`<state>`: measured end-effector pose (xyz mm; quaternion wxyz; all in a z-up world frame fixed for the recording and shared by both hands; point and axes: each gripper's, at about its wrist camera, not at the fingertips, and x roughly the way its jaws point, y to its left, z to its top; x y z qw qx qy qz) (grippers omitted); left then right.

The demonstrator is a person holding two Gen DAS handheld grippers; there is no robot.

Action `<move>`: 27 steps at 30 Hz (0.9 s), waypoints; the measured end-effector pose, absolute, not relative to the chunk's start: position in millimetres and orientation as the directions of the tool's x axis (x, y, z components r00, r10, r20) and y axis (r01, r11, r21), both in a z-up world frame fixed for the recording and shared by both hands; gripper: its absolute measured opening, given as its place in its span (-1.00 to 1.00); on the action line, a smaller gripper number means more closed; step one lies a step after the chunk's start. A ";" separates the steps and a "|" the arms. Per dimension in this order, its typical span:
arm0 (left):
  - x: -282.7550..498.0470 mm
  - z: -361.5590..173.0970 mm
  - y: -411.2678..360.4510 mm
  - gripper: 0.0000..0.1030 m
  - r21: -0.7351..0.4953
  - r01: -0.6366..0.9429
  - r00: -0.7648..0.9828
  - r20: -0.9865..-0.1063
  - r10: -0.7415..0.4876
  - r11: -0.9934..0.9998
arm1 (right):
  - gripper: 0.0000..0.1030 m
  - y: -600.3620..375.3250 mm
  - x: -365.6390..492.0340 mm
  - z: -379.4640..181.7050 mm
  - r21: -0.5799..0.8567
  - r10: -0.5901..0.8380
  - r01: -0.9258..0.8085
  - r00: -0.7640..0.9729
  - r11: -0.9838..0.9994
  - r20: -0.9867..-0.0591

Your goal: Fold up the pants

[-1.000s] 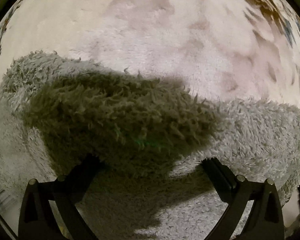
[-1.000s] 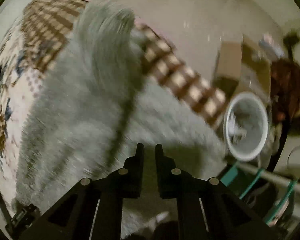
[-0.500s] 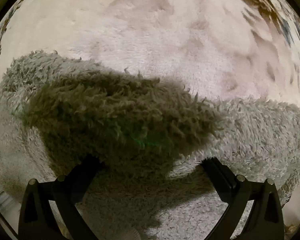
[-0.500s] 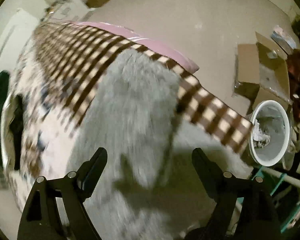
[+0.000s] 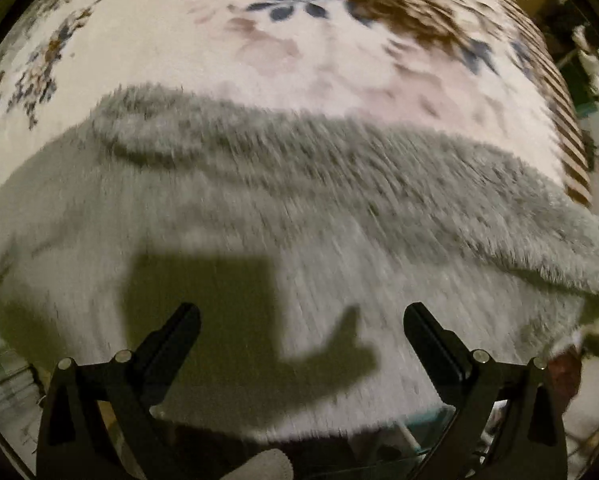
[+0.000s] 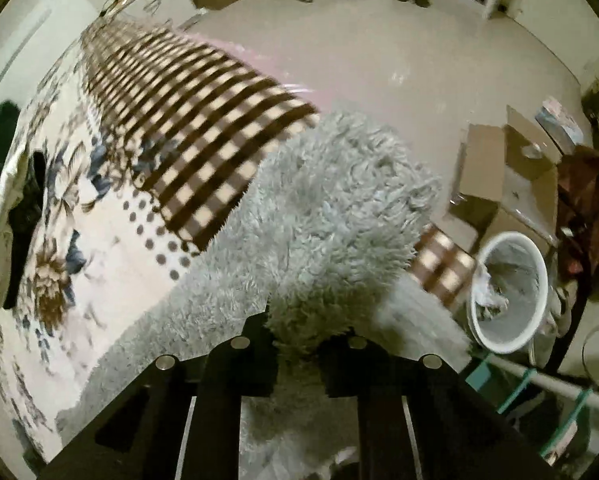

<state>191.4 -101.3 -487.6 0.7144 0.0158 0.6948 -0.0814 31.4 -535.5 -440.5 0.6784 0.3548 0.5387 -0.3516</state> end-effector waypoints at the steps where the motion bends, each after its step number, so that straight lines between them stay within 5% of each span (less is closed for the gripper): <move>1: 186.1 -485.8 -100.2 1.00 -0.090 0.150 0.017 -0.995 -0.094 0.984 | -0.69 -537.9 17.5 -438.1 0.104 -0.094 0.872 0.169 0.478 -0.981; 4: 173.6 -491.4 -101.2 1.00 -0.088 0.192 -0.009 -0.996 -0.088 0.977 | -0.66 -547.9 -14.9 -457.1 0.091 -0.040 0.904 0.118 0.419 -0.992; 6: 171.1 -502.3 -101.0 1.00 -0.074 0.216 -0.032 -0.997 -0.069 0.974 | -0.20 -561.5 -34.0 -493.3 0.136 0.093 0.920 0.110 0.367 -0.990; 9: 171.5 -516.2 -105.5 1.00 -0.074 0.236 -0.062 -0.996 -0.061 0.969 | 0.14 -567.6 -66.2 -497.9 0.206 0.098 0.941 0.186 0.268 -0.978; 17: 155.2 -538.9 -116.0 1.00 -0.011 0.271 -0.062 -0.998 0.006 0.962 | 0.19 -539.0 -101.1 -520.9 0.402 0.234 0.903 0.363 0.149 -0.902; 19: 143.9 -544.1 -163.8 1.00 -0.005 0.277 -0.064 -0.998 0.014 0.961 | 0.06 -528.4 -84.8 -534.4 0.415 0.281 0.889 0.355 0.194 -0.892; 21: 134.5 -546.8 -185.0 1.00 0.024 0.292 -0.057 -0.997 0.042 0.956 | -0.71 -518.7 -72.3 -537.5 0.402 0.271 0.878 0.333 0.261 -0.903; 27: 121.7 -554.0 -190.4 1.00 0.041 0.288 -0.077 -0.995 0.066 0.957 | -0.83 -538.5 -93.2 -503.1 0.226 0.045 0.927 0.223 0.300 -0.974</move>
